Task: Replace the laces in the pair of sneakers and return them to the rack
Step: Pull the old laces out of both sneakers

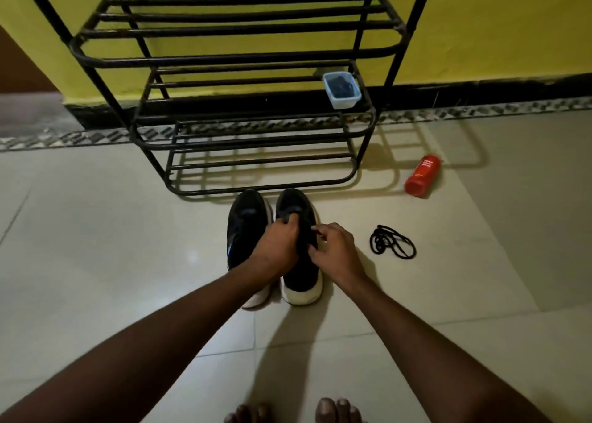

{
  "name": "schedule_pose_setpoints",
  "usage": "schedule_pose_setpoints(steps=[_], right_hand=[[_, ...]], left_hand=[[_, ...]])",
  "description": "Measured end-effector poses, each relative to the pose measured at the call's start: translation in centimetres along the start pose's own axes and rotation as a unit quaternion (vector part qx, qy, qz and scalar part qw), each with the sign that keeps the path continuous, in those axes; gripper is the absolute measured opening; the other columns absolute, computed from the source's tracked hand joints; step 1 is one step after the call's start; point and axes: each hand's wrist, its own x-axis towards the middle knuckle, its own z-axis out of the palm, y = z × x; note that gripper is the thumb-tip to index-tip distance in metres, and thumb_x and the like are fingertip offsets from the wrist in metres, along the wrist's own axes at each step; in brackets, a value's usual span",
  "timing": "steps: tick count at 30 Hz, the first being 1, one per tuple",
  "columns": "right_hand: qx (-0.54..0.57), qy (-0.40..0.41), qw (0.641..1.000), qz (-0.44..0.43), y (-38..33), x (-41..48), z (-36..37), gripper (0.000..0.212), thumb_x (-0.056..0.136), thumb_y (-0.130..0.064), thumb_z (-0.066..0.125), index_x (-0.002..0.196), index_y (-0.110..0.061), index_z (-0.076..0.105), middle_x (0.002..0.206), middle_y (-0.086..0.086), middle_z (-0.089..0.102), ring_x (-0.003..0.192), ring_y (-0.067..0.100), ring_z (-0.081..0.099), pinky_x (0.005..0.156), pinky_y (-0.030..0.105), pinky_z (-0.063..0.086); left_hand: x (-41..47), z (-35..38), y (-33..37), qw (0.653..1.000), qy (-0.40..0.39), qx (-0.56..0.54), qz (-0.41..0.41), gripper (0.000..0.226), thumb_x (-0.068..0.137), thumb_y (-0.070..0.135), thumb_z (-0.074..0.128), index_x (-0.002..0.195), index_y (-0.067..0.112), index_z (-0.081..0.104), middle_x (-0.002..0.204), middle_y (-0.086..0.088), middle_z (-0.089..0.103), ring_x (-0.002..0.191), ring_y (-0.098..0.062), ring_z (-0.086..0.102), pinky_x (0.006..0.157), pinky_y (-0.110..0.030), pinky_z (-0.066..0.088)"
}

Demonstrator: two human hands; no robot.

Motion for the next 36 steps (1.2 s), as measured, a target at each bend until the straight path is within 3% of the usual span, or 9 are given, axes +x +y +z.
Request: schedule_pose_setpoints(steps=[4,9,12,15,21,24,27,30,36], right_hand=[[-0.008,0.039,0.999,0.008,0.2,0.3,1.1,0.035,0.082,-0.011,0.068,0.117,-0.007,0.072,0.107,0.010,0.068,0.100,0.025,0.065,0.091,0.031,0.052],[-0.008,0.092,0.995,0.029,1.4,0.1,0.9,0.034,0.083,-0.014,0.065,0.115,-0.007,0.073,0.102,0.008,0.069,0.093,0.024,0.066,0.083,0.034,0.057],[-0.018,0.096,0.995,0.034,1.7,0.3,0.5,0.035,0.082,-0.018,0.068,0.116,-0.008,0.073,0.106,0.008,0.069,0.100,0.023,0.065,0.087,0.031,0.053],[-0.031,0.095,0.995,0.027,1.6,0.3,0.3,0.038,0.082,-0.020,0.070,0.119,-0.009,0.071,0.111,0.008,0.068,0.109,0.024,0.059,0.091,0.027,0.046],[-0.034,0.139,0.989,-0.033,-1.1,-0.4,0.1,0.035,0.085,-0.019,0.068,0.118,-0.010,0.069,0.116,0.005,0.062,0.112,0.023,0.050,0.098,0.030,0.041],[-0.028,0.126,0.989,-0.070,-3.3,-1.1,0.9,0.030,0.086,-0.017,0.067,0.115,-0.010,0.070,0.114,0.004,0.063,0.109,0.022,0.053,0.095,0.019,0.035],[0.005,0.081,0.993,-0.086,-4.9,-2.0,2.7,0.031,0.086,-0.018,0.067,0.115,-0.009,0.070,0.115,0.004,0.063,0.107,0.021,0.060,0.098,0.026,0.046],[-0.002,0.001,0.998,-0.067,-6.3,-2.5,4.4,0.038,0.088,-0.022,0.068,0.124,-0.009,0.066,0.121,0.005,0.059,0.110,0.021,0.060,0.099,0.033,0.051],[-0.031,-0.060,0.997,-0.031,-7.6,-3.2,6.8,0.037,0.095,-0.019,0.059,0.131,-0.009,0.056,0.128,0.007,0.050,0.120,0.022,0.052,0.100,0.022,0.040]], left_hand=[[0.4,1.9,0.0,0.999,0.033,-0.020,-0.004,0.043,0.089,0.015,0.063,0.127,0.008,0.046,0.119,-0.021,0.058,0.102,-0.044,0.058,0.087,-0.048,0.054],[0.7,3.0,0.2,0.993,0.068,-0.093,0.021,0.045,0.089,0.013,0.061,0.132,0.007,0.048,0.118,-0.020,0.060,0.101,-0.040,0.060,0.087,-0.048,0.054],[0.5,2.2,-0.3,0.989,0.052,-0.129,0.045,0.053,0.092,0.012,0.061,0.142,0.010,0.043,0.127,-0.016,0.059,0.111,-0.031,0.060,0.094,-0.037,0.054],[-0.7,1.0,-1.7,0.982,0.095,-0.148,0.069,0.044,0.096,0.016,0.062,0.139,0.014,0.050,0.128,-0.008,0.061,0.113,-0.022,0.060,0.092,-0.026,0.049],[-4.3,-0.9,-5.9,0.976,0.181,-0.105,0.059,0.036,0.089,0.006,0.064,0.124,0.013,0.064,0.123,-0.004,0.066,0.112,-0.023,0.062,0.094,-0.027,0.049],[-5.9,-0.9,-7.4,0.969,0.209,-0.126,-0.019,0.050,0.080,0.009,0.069,0.129,0.012,0.060,0.130,-0.007,0.060,0.119,-0.026,0.055,0.093,-0.024,0.044],[-6.8,-0.6,-8.6,0.960,0.186,-0.190,-0.092,0.058,0.072,0.009,0.069,0.129,0.010,0.057,0.127,-0.009,0.060,0.116,-0.027,0.058,0.091,-0.030,0.050],[-7.2,-0.2,-9.2,0.960,0.158,-0.211,-0.096,0.054,0.071,0.013,0.061,0.125,0.009,0.062,0.117,-0.010,0.069,0.104,-0.029,0.067,0.086,-0.038,0.058],[-8.0,0.5,-8.5,0.959,0.179,-0.205,-0.082,0.057,0.074,0.021,0.052,0.131,0.016,0.060,0.121,-0.006,0.068,0.108,-0.023,0.064,0.089,-0.041,0.057]])
